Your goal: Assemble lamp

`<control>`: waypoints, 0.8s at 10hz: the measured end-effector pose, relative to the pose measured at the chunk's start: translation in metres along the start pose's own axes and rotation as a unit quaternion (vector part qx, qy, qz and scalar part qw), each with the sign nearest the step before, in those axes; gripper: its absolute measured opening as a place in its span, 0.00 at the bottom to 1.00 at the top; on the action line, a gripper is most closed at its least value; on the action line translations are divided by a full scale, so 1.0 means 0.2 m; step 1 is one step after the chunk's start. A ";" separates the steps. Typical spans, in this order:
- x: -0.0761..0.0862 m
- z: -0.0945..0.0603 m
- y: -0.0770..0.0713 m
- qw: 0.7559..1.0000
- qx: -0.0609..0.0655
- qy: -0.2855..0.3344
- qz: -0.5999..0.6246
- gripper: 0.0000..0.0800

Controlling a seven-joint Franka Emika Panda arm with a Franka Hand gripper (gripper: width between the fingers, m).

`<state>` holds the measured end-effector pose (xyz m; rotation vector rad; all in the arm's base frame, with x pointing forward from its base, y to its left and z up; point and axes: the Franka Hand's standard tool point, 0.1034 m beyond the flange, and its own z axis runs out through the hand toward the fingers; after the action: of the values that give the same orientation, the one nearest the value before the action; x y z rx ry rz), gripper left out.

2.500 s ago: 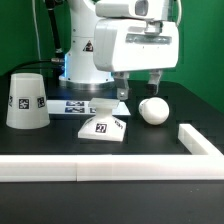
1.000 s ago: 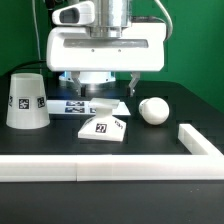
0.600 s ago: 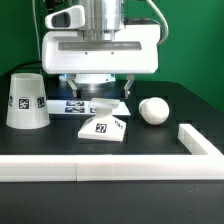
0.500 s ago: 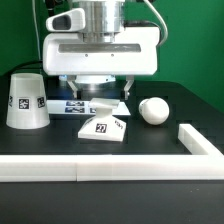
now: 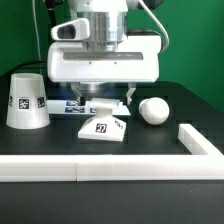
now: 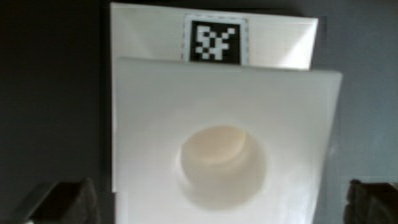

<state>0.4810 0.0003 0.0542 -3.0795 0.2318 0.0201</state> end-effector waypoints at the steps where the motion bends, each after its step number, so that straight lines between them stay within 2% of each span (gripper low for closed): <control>1: 0.00 0.03 0.00 1.000 -0.001 0.002 -0.001 0.87; 3: -0.01 0.06 0.00 1.000 -0.002 0.001 -0.004 0.87; 4: -0.01 0.06 0.00 1.000 -0.002 0.001 -0.005 0.82; 5: 0.00 0.05 0.00 1.000 -0.001 0.002 -0.005 0.82; 6: 0.00 0.05 -0.01 1.000 -0.001 0.002 -0.005 0.67; 8: 0.00 0.05 0.00 1.000 -0.001 0.002 -0.005 0.67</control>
Offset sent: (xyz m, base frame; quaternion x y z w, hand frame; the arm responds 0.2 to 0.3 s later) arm -0.0007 -0.0045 -0.0016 -0.0216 -0.0003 -0.0158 0.9996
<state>0.4816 0.0017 0.0440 -3.0837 0.2159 0.0130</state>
